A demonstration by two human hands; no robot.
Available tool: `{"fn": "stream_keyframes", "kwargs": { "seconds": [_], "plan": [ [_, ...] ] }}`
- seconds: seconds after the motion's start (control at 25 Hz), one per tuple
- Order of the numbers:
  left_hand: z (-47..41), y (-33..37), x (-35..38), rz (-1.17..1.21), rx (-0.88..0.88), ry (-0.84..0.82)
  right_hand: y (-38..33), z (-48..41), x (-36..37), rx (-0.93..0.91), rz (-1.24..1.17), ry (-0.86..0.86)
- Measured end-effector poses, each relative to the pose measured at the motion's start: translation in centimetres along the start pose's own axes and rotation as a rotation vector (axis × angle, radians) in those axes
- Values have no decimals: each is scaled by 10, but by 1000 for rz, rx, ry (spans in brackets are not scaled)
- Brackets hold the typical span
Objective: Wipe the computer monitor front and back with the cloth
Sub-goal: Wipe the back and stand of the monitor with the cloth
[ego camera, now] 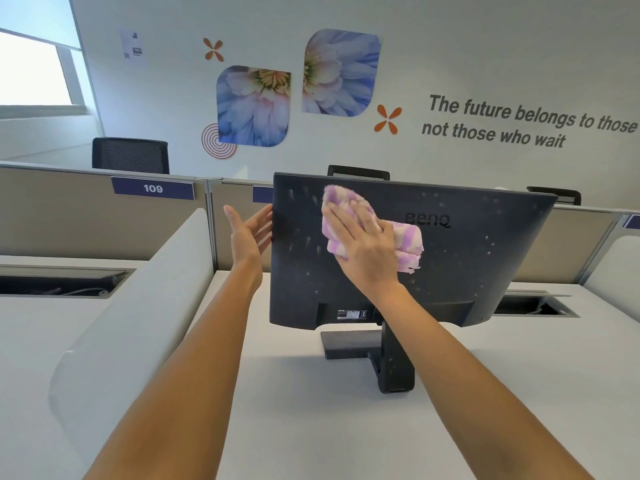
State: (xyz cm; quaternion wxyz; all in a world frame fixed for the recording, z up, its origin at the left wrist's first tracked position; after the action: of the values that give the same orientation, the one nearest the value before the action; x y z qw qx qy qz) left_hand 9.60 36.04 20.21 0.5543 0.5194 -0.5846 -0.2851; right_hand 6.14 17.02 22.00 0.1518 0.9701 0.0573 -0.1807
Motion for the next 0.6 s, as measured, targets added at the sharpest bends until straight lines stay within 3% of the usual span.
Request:
{"fn": "stream_keyframes", "kwargs": {
  "seconds": [0.16,0.4,0.48,0.6],
  "plan": [
    [0,1,2,-7,19,9,12,25,-1,-299,88,25],
    [-1,3,3,-20,28,7,22,-22,-5,268,179,-57],
    [0,0,1,-21,28,17,5,-20,-2,241,170,-25],
    [-2,-1,-1,-10,28,16,-6,1,7,-6,179,-18]
  ]
}}
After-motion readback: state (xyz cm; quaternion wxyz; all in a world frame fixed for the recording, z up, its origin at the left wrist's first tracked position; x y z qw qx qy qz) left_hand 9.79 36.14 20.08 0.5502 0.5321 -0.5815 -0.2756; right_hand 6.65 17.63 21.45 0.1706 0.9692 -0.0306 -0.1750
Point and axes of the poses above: each hand's wrist, its own z-axis away from the middle knuckle, its own x-axis out of the palm, y = z × x, the point moved 4 cm from there along -z, towards the middle knuckle, and after that the axes turned 5 degrees about x, right-handed, at the moved point
